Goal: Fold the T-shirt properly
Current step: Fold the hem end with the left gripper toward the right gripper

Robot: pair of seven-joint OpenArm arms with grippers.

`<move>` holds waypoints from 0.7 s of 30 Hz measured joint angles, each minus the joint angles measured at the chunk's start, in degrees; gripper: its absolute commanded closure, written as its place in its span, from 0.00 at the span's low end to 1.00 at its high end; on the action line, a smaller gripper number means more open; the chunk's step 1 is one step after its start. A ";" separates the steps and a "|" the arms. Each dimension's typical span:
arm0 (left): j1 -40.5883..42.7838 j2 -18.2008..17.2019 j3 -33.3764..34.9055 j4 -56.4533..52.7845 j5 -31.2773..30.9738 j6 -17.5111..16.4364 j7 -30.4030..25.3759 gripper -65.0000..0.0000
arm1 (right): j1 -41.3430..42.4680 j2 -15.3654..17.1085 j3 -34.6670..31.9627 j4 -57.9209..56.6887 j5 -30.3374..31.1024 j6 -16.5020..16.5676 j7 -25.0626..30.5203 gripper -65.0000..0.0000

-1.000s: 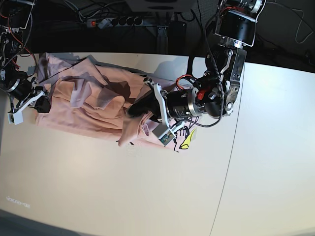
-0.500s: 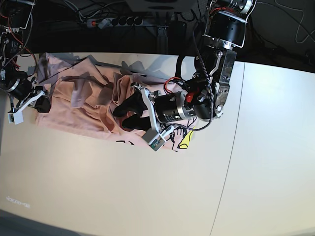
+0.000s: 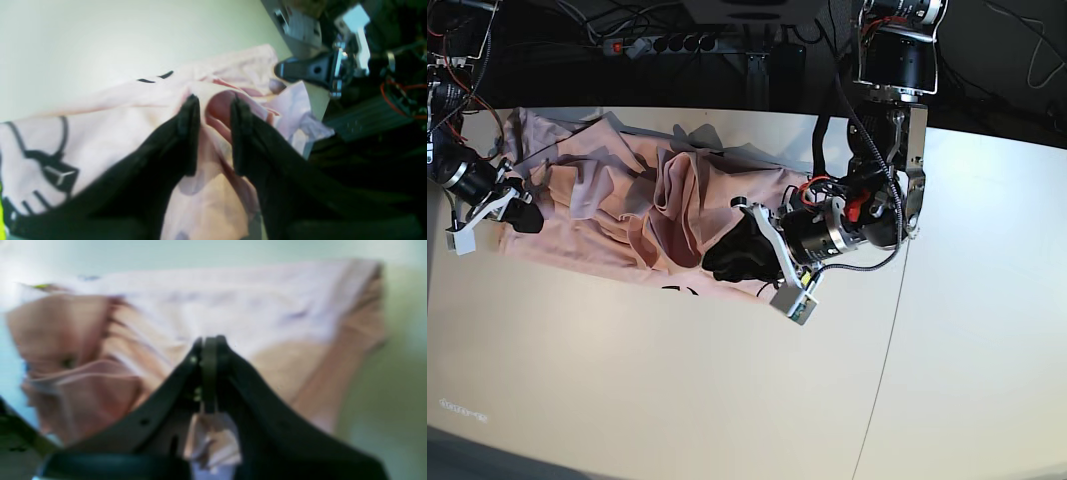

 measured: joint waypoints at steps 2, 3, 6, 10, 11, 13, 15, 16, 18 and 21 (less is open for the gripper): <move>0.00 -0.33 0.02 0.00 -0.04 0.00 -0.04 0.76 | 0.00 -0.02 0.00 0.39 0.35 0.00 0.00 1.00; 0.13 -0.52 0.02 0.00 0.33 0.00 -0.15 0.79 | 0.00 -0.31 0.02 0.98 0.35 0.00 -0.02 1.00; 1.22 -1.49 0.07 0.00 3.06 0.00 -2.43 0.89 | 0.02 -1.57 0.00 2.67 0.81 0.02 -0.68 1.00; 2.08 -1.55 0.13 -1.70 7.13 0.00 -6.05 1.00 | -0.02 -2.89 -0.26 5.86 0.96 0.02 -0.68 1.00; 1.84 -1.55 0.11 -2.69 7.58 0.00 -6.91 1.00 | -0.02 -3.17 -0.52 6.71 1.01 0.02 -0.68 1.00; 1.55 -1.57 0.28 -4.68 7.74 0.00 -8.02 1.00 | 0.02 -3.63 -1.22 8.13 1.09 0.02 -0.66 1.00; 1.60 -1.57 1.40 -6.78 7.78 0.00 -8.00 1.00 | 0.00 -3.98 -1.62 8.68 0.94 0.02 -0.68 1.00; 1.73 -1.57 2.16 -7.74 8.09 0.00 -7.96 1.00 | 0.00 -4.13 -1.79 8.68 0.81 0.02 -0.68 1.00; 1.95 -1.57 4.17 -8.90 9.64 0.00 -9.20 1.00 | 0.02 -4.74 -1.81 8.68 0.72 0.02 -0.68 1.00; 1.86 -0.92 7.87 -9.27 11.04 0.02 -11.65 1.00 | 0.02 -5.09 -1.84 8.68 0.52 0.02 -0.68 1.00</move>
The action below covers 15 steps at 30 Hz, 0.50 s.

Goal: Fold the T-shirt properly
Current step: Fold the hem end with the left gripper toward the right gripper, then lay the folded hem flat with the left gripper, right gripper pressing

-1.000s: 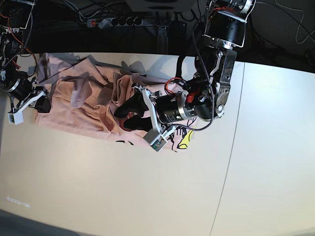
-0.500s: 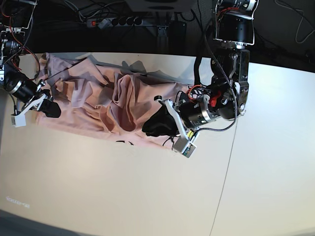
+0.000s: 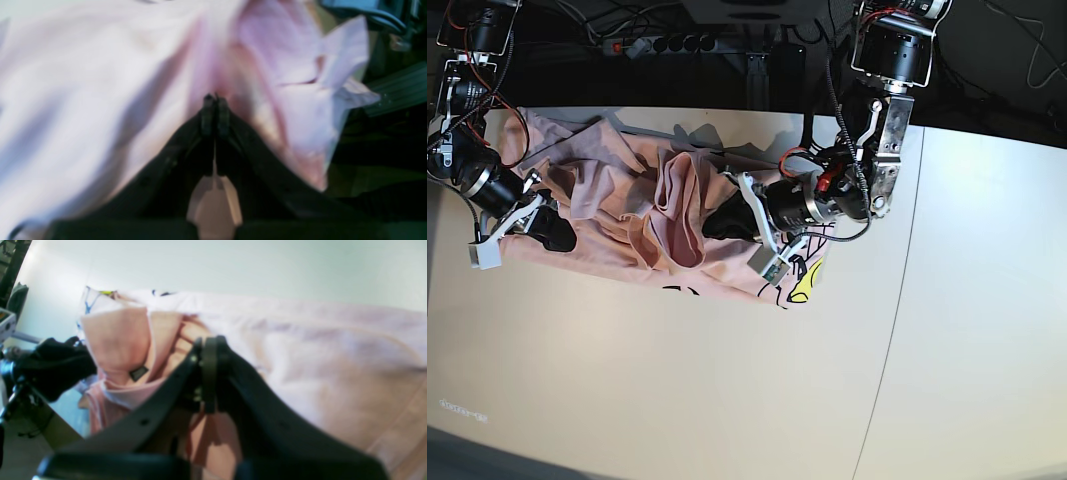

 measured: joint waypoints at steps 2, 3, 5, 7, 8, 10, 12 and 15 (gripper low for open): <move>-0.09 1.49 2.19 0.00 1.03 -0.02 -0.02 1.00 | 0.00 -0.17 0.02 0.00 -0.63 0.00 0.02 1.00; -0.07 2.54 3.13 -0.02 1.31 -0.02 0.11 1.00 | 0.00 -0.24 0.00 0.00 -0.66 0.00 0.00 1.00; -0.11 5.18 4.79 -0.02 2.27 -0.02 0.02 1.00 | 0.00 -0.31 0.00 0.00 -0.81 0.00 0.00 1.00; -0.26 6.84 6.64 0.00 2.51 -0.04 -0.20 1.00 | 0.00 -0.28 0.00 0.00 -0.83 0.00 0.00 1.00; -0.31 6.97 7.34 0.00 2.64 -0.04 -0.22 1.00 | 0.00 -0.28 0.00 0.00 -0.81 0.00 0.00 1.00; -0.33 6.16 8.48 -0.02 3.39 -0.02 -0.76 1.00 | 0.00 -0.28 0.00 0.00 -0.85 0.00 0.00 1.00; -0.46 5.75 9.64 -0.02 4.92 -0.02 -0.90 1.00 | 0.00 -0.28 0.00 0.00 -0.83 0.00 0.00 1.00; -0.44 6.10 10.58 -0.02 6.84 -0.04 -1.05 1.00 | 0.00 -0.59 -0.04 0.00 -0.81 0.00 -0.02 1.00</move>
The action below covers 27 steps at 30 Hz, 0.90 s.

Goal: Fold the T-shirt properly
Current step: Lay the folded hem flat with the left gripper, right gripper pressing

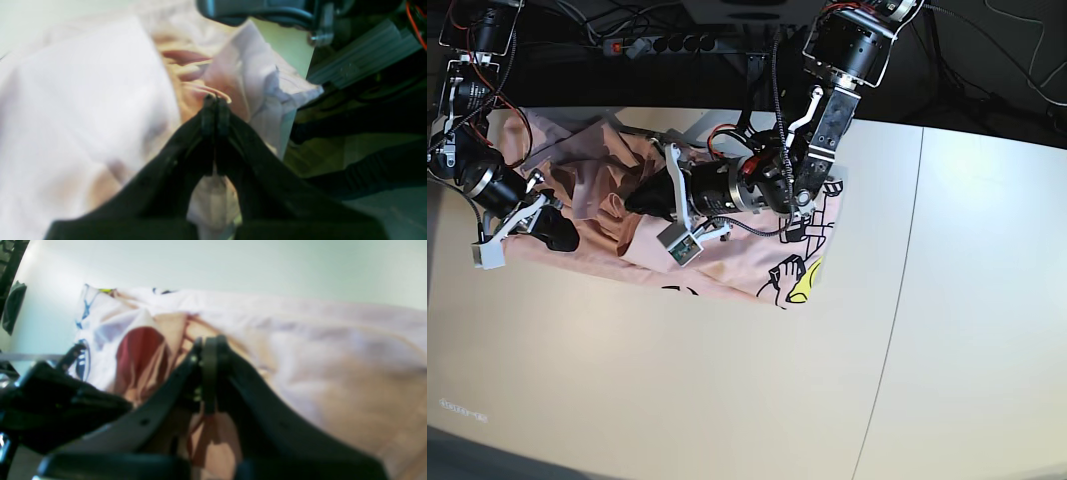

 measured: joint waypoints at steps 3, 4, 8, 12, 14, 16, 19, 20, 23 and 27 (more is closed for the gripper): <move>-0.59 0.11 -0.11 -0.02 0.24 0.00 -0.02 1.00 | 0.00 0.33 0.00 0.00 0.20 0.00 0.02 1.00; -0.98 0.11 -0.42 -0.02 0.13 0.02 0.00 1.00 | 0.00 0.35 0.02 0.00 0.90 0.00 0.00 1.00; -3.30 -0.07 -2.38 0.55 -2.89 0.00 5.03 1.00 | -0.02 0.11 -0.79 1.05 4.07 0.02 -0.76 1.00; -6.12 0.24 -5.66 3.61 -8.87 0.02 8.74 1.00 | 0.00 0.24 -3.85 5.44 5.03 0.04 -1.79 1.00; -6.97 0.24 -7.06 4.15 -9.94 0.04 9.03 1.00 | 0.04 0.13 -6.21 7.76 5.40 0.02 -1.92 1.00; -6.82 0.17 -8.26 4.13 -9.55 0.02 9.11 1.00 | 0.02 0.13 -9.18 9.55 5.35 0.02 -2.16 1.00; -6.51 0.11 -9.70 4.09 -9.29 0.02 9.49 1.00 | 0.07 0.15 -14.40 10.97 4.79 0.02 -2.08 1.00; -6.56 -0.13 -10.21 4.09 -9.05 0.00 9.46 1.00 | 0.15 0.15 -16.39 10.97 3.65 0.02 -1.99 1.00; -6.71 -3.82 -12.48 4.11 -9.16 0.00 9.09 1.00 | 0.09 0.13 -22.01 10.97 -0.76 0.02 -1.49 1.00; -6.51 -9.68 -16.57 4.09 -10.40 0.00 9.49 1.00 | 0.00 0.15 -23.67 10.58 -6.69 0.00 1.46 1.00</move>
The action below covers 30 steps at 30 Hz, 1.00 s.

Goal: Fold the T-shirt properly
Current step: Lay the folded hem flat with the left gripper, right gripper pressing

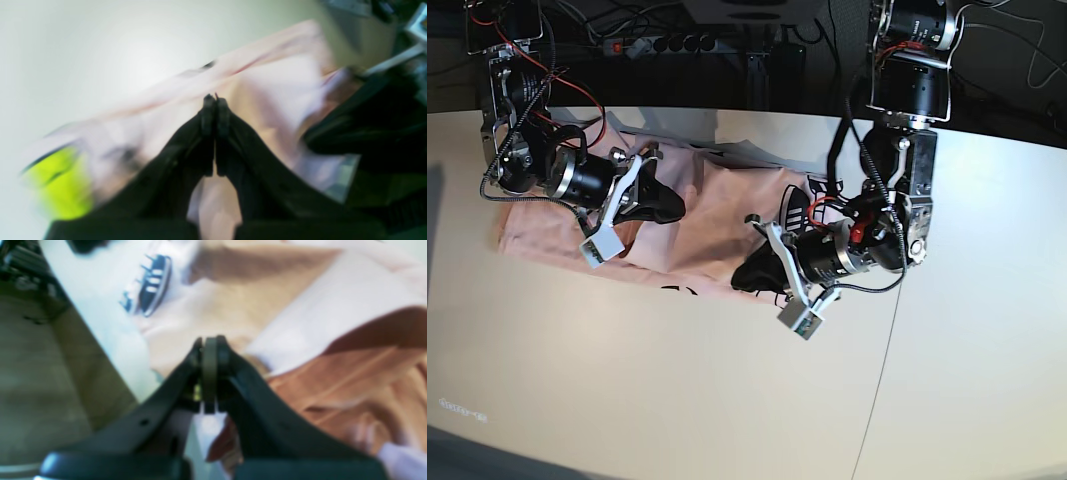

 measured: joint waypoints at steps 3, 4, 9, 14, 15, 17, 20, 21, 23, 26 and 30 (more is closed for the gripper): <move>-0.02 -1.99 -1.27 0.00 -1.95 0.00 -0.24 1.00 | 0.17 0.20 0.31 -1.64 -4.20 0.00 1.42 1.00; -0.02 -2.47 -1.38 0.00 -2.10 0.02 -0.24 1.00 | 0.15 0.42 0.42 -2.58 -5.20 -0.02 1.42 1.00; 1.46 -5.35 -1.40 0.00 -2.80 0.00 -0.39 1.00 | 0.20 0.61 0.55 -6.56 -6.27 -0.02 2.69 1.00; 2.34 -5.27 -1.44 0.00 -2.58 0.00 -0.42 1.00 | 0.17 0.48 1.22 -7.93 -6.19 -0.02 4.37 1.00; 2.23 -5.14 -1.44 0.00 -2.82 0.00 -0.48 1.00 | 0.17 0.46 1.66 -7.93 -6.19 -0.02 4.35 1.00; 2.25 -5.18 -1.40 0.00 -2.75 0.00 -0.70 1.00 | 0.15 0.46 2.75 -7.93 -5.77 -0.02 4.11 1.00; 2.23 -5.33 -1.40 -0.04 -2.56 0.00 -0.68 1.00 | 0.17 0.46 5.29 -8.00 -4.22 -0.02 2.54 1.00; 2.23 -5.31 -1.44 -0.09 -2.23 0.00 -0.70 1.00 | 0.17 0.46 6.23 -8.02 -4.04 -0.02 2.29 1.00; 2.25 -5.29 -1.44 -0.39 -1.36 0.00 -0.94 1.00 | 0.17 0.46 8.24 -8.02 -3.76 -0.02 1.62 1.00; 2.32 -5.31 -1.42 -0.42 -0.70 0.00 -1.64 1.00 | 0.15 1.11 9.84 -8.04 -0.55 -0.02 0.81 1.00; 2.34 -5.31 -1.42 -0.42 0.37 0.00 -2.67 1.00 | 0.13 2.95 10.08 -8.04 -1.33 -0.02 0.68 1.00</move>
